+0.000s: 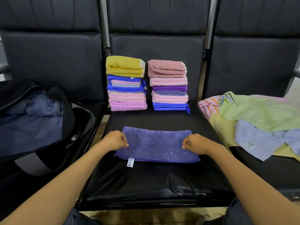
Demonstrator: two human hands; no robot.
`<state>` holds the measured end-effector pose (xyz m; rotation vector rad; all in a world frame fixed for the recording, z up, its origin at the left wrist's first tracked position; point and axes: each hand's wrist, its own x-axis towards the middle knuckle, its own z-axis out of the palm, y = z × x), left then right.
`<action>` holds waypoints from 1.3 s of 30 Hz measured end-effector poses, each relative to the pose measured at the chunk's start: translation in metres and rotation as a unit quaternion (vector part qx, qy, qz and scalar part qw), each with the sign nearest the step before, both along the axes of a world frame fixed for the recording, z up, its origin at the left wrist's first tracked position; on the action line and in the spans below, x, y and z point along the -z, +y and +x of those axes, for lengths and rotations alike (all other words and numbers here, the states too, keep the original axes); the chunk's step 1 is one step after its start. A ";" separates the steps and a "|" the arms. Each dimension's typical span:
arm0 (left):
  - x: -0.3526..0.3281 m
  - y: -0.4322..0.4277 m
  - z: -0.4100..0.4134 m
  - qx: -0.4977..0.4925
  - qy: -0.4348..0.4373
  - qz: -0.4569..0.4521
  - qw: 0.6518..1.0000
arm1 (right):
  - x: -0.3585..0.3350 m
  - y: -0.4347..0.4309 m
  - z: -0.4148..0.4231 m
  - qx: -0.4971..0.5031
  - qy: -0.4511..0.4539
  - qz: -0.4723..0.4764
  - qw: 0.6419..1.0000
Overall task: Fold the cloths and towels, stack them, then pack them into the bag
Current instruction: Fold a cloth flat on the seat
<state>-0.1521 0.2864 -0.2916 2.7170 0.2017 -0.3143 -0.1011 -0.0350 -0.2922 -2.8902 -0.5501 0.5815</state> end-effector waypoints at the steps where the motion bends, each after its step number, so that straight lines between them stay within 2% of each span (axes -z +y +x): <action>1: 0.003 -0.002 0.001 -0.018 -0.023 0.012 1.000 | 0.001 0.001 0.003 -0.005 -0.013 0.020 1.000; 2: 0.004 -0.003 0.001 -0.032 -0.022 0.010 0.999 | 0.001 0.002 0.004 -0.016 -0.017 0.044 0.999; 5: 0.003 -0.012 0.000 -0.022 0.058 -0.007 0.998 | 0.006 0.011 0.004 -0.070 -0.007 0.088 0.994; 8: 0.006 -0.025 0.000 0.042 0.098 -0.026 0.994 | 0.019 0.017 0.003 -0.107 -0.004 0.053 0.993; 10: 0.011 -0.030 0.002 0.049 0.114 -0.003 0.992 | 0.024 0.017 0.003 -0.106 0.002 0.024 0.994; 12: 0.012 -0.030 0.003 0.003 0.072 0.062 0.995 | 0.019 0.021 -0.001 -0.085 0.055 0.030 0.994; 14: 0.014 -0.029 0.005 -0.046 -0.031 0.127 0.990 | 0.011 0.029 -0.009 -0.047 0.185 0.119 0.974; 15: 0.015 -0.029 0.007 -0.062 -0.078 0.118 0.988 | 0.006 0.035 -0.015 -0.028 0.238 0.175 0.955; 17: 0.018 -0.032 0.011 -0.101 -0.114 0.030 0.988 | 0.002 0.041 -0.019 -0.006 0.249 0.247 0.936; 18: 0.020 -0.034 0.014 -0.118 -0.104 -0.016 0.987 | 0.003 0.043 -0.018 0.000 0.211 0.258 0.943; 21: 0.028 -0.045 0.014 -0.116 -0.031 -0.097 0.988 | 0.010 0.043 -0.008 0.036 0.049 0.218 0.974; 23: 0.031 -0.052 0.011 -0.099 -0.015 -0.133 0.986 | 0.016 0.042 -0.005 0.072 0.016 0.194 0.978; 25: 0.036 -0.054 0.009 -0.109 -0.015 -0.198 0.974 | 0.021 0.045 -0.005 0.111 0.058 0.200 0.972; 28: 0.040 -0.058 0.009 -0.119 -0.025 -0.313 0.942 | 0.023 0.048 -0.008 0.163 0.141 0.265 0.940; 33: 0.019 -0.066 0.005 -0.040 -0.027 -0.452 0.891 | 0.015 0.048 -0.006 0.241 0.267 0.435 0.825; 36: 0.007 -0.064 0.005 0.002 -0.041 -0.473 0.880 | 0.010 0.045 -0.005 0.225 0.252 0.487 0.805; 39: 0.000 -0.062 0.007 -0.022 -0.091 -0.468 0.879 | -0.003 0.042 -0.005 0.194 0.211 0.534 0.796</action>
